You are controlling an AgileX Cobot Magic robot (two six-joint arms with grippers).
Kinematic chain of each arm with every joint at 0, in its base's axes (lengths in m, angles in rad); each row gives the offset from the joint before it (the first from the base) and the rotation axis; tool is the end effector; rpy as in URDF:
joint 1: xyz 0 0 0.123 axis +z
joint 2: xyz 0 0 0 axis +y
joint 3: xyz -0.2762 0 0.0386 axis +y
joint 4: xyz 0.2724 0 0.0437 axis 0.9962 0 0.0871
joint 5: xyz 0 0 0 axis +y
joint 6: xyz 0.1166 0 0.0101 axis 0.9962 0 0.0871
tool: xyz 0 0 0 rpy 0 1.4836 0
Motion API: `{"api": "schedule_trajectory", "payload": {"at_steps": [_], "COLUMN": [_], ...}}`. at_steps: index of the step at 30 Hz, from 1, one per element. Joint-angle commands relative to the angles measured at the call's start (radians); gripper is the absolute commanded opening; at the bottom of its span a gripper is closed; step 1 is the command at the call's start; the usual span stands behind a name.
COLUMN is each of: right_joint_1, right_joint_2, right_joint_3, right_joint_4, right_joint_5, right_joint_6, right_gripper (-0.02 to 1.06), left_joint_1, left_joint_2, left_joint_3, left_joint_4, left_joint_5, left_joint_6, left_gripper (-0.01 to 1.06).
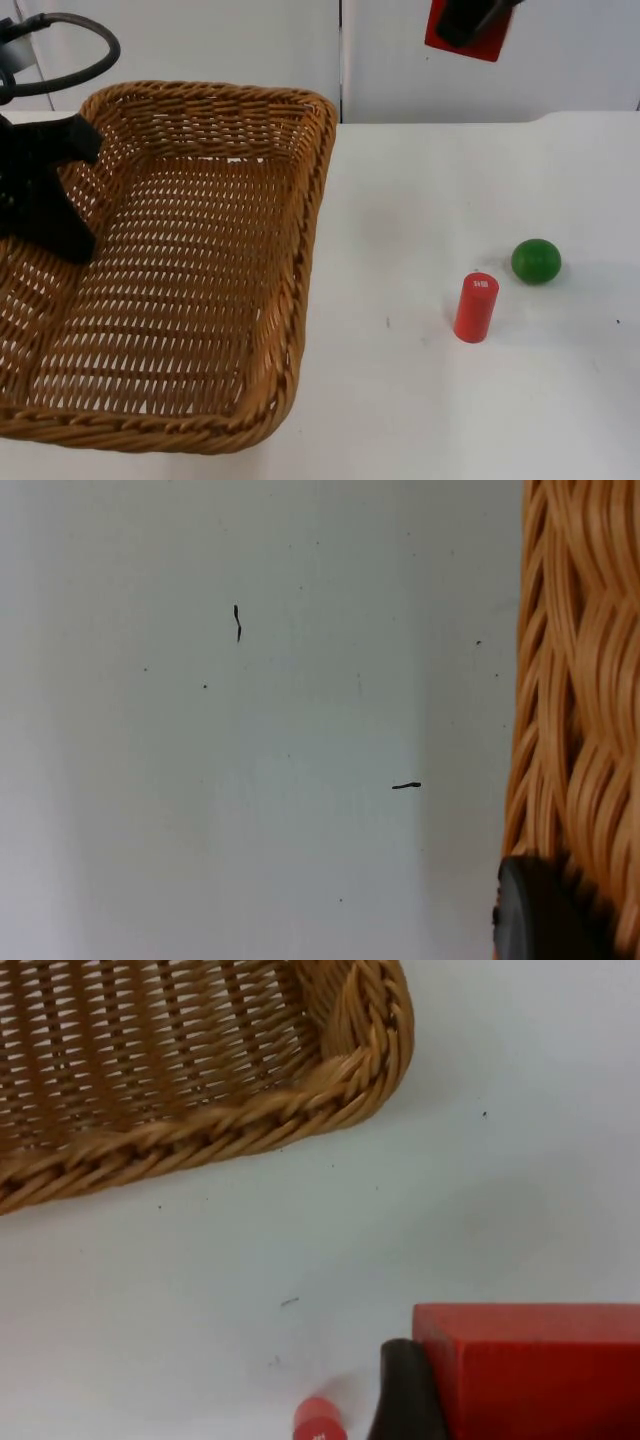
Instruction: Pick up the basket with the left hand and place the object to the left of the red cylinder into the basket with the right hand.
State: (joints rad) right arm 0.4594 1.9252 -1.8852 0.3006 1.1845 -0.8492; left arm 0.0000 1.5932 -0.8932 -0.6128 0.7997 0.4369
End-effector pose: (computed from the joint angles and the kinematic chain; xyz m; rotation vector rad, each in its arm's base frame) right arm 0.3934 0.2305 0.3000 -1.5558 2.1421 0.2840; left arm 0.3084 -0.0483 0.1531 0.0528 2.8268 -0.6134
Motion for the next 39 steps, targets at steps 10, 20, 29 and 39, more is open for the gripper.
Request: {"api": "schedule_trajectory", "payload": {"at_steps": [10, 20, 29, 39], "right_joint_1": [0.185, 0.332, 0.365, 0.365], "right_joint_2": [-0.012, -0.011, 0.022, 0.13], "right_joint_3": [-0.005, -0.005, -0.005, -0.005], "right_joint_4": [-0.199, -0.186, -0.082, -0.013], "right_joint_5": [-0.045, -0.2, -0.274, -0.347], "right_joint_6": [0.165, 0.187, 0.216, 0.216], "right_gripper": [0.0, 0.0, 0.0, 0.0], "left_joint_1": [0.001, 0.001, 0.001, 0.001], "left_joint_2": [-0.017, -0.017, -0.017, -0.017], "left_joint_3": [0.0, 0.0, 0.0, 0.0], "left_joint_4": [-0.027, -0.027, -0.027, -0.027], "left_joint_5": [0.01, 0.008, 0.008, 0.012], "left_joint_6": [0.003, 0.003, 0.003, 0.007], "left_gripper": [0.0, 0.0, 0.0, 0.0]}}
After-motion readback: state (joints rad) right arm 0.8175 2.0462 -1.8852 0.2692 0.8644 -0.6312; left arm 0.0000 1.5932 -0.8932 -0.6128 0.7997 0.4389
